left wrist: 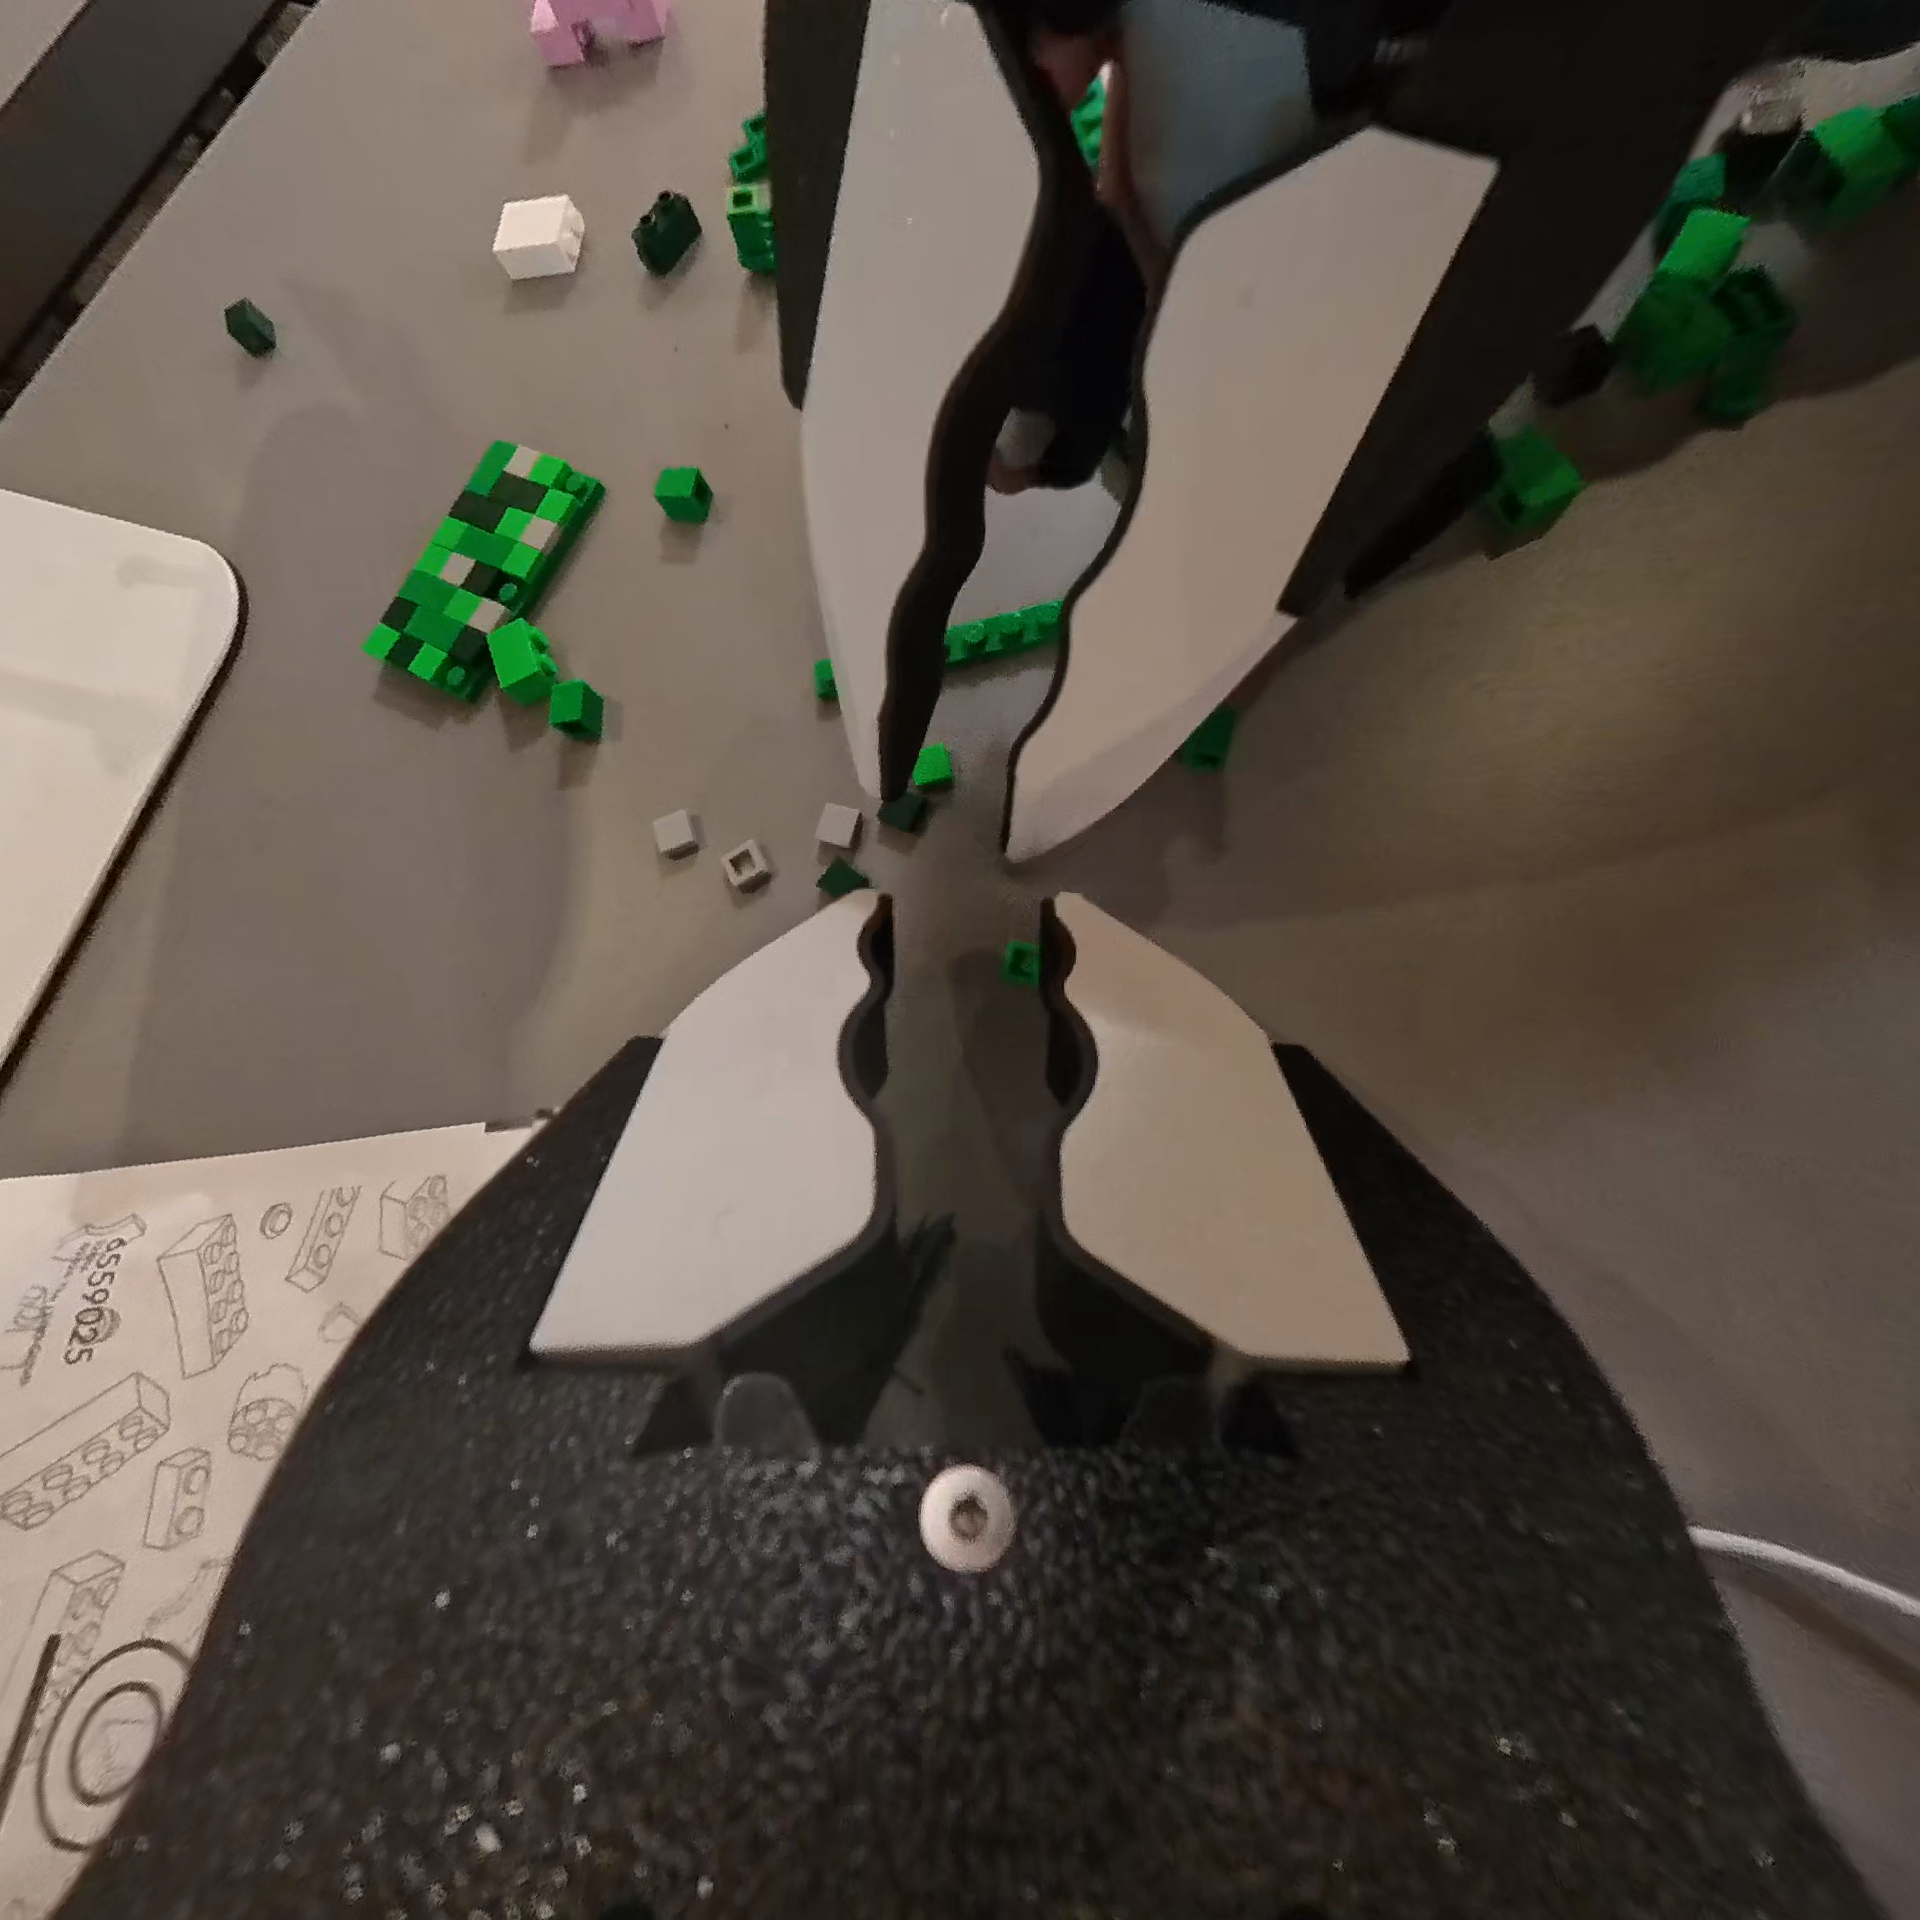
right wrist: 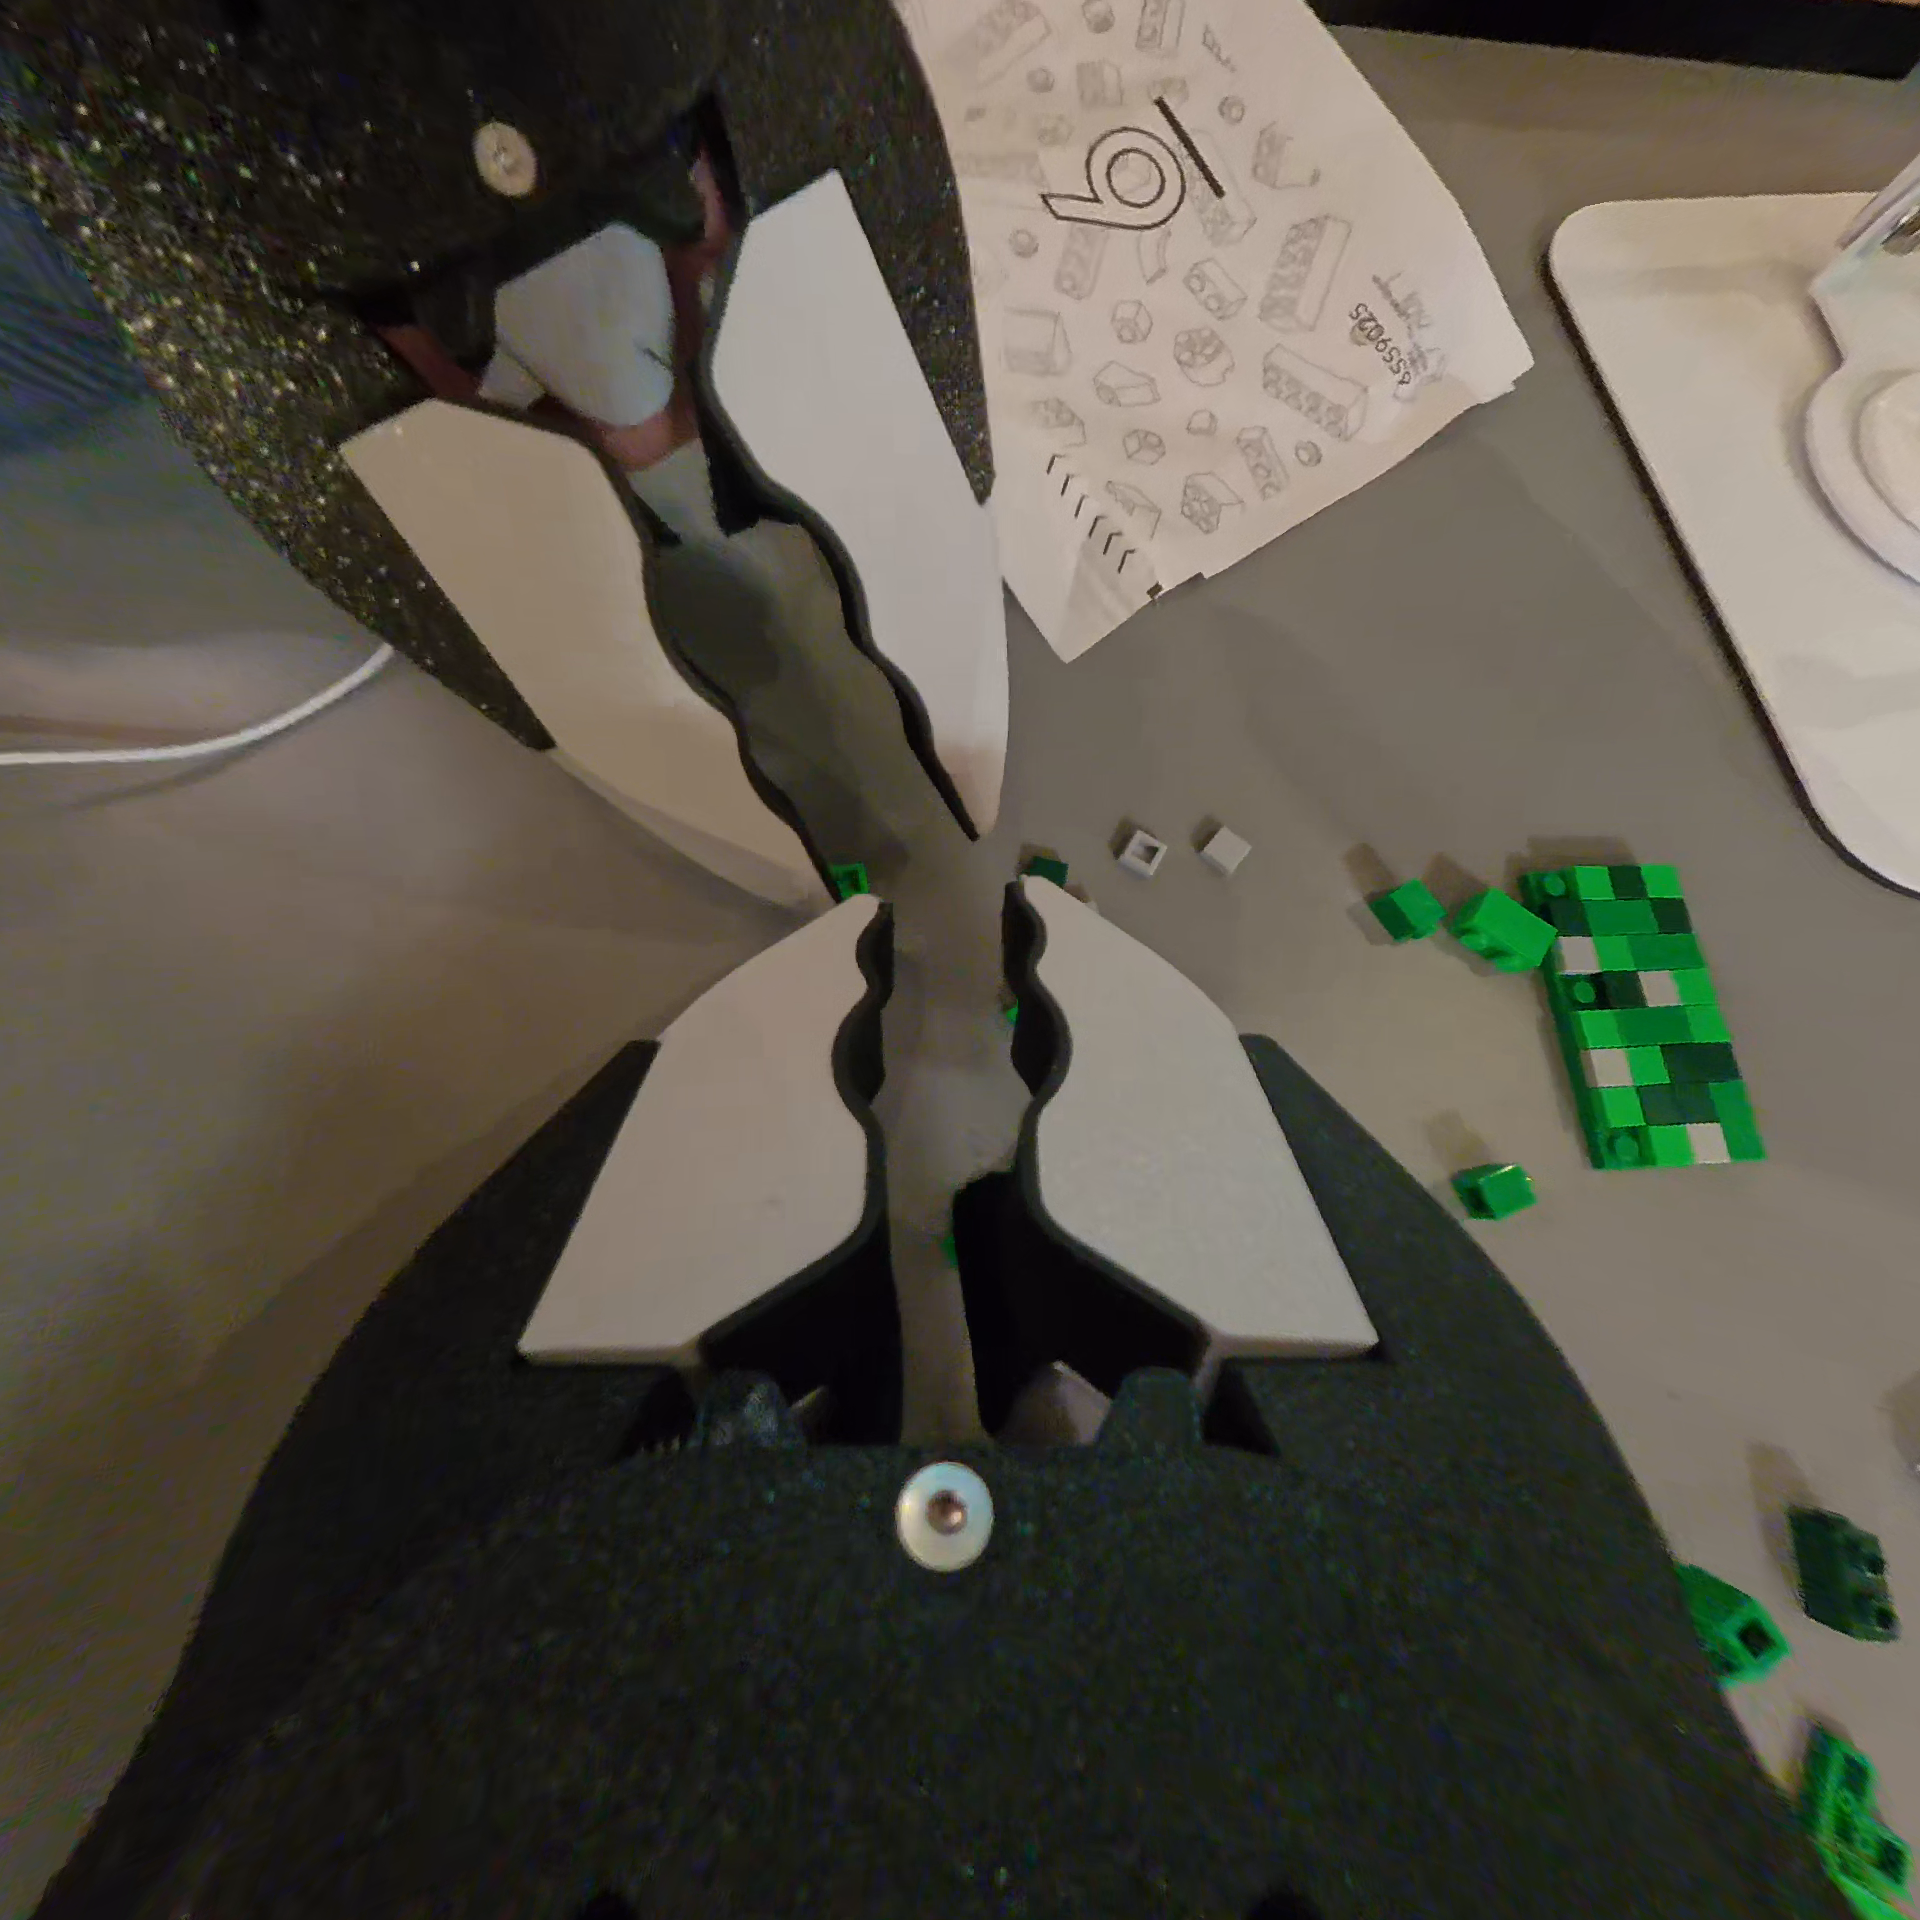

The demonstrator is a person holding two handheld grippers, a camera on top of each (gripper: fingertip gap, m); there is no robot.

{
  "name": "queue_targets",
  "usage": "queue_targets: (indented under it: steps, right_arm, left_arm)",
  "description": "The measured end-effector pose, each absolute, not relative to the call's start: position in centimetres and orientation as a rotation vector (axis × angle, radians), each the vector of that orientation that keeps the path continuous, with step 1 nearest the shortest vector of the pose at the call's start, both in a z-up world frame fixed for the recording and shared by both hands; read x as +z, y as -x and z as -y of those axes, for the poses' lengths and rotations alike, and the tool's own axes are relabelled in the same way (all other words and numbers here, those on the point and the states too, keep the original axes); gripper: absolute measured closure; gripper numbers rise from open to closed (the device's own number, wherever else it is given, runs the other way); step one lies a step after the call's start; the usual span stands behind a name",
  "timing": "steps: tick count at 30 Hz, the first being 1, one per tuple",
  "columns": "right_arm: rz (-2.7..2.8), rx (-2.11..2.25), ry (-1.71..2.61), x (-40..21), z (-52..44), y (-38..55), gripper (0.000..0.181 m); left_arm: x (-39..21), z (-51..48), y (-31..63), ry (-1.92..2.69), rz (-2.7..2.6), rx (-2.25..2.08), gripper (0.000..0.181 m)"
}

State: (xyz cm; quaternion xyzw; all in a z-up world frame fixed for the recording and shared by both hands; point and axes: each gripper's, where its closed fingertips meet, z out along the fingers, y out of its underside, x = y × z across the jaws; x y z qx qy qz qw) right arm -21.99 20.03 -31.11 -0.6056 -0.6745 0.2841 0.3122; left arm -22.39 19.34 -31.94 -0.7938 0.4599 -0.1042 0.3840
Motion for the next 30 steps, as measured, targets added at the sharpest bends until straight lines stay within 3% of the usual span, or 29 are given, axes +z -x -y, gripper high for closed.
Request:
queue_targets:
  steps: [9,22,30]
  right_arm:
    - [1.68,0.648,1.659,-29.8,-23.3,18.6,0.161]
    - [1.648,0.535,1.8,-30.6,-30.5,19.6,0.162]
    - [1.454,0.465,1.979,-26.7,-32.9,8.2,0.163]
  left_arm:
    - [-30.9,-19.8,24.0,2.034,-1.097,-0.228,0.153]
    - [-27.7,-23.8,28.2,1.811,-0.589,-0.169,0.158]
    - [-28.1,-23.9,28.1,1.813,-0.603,-0.144,0.158]
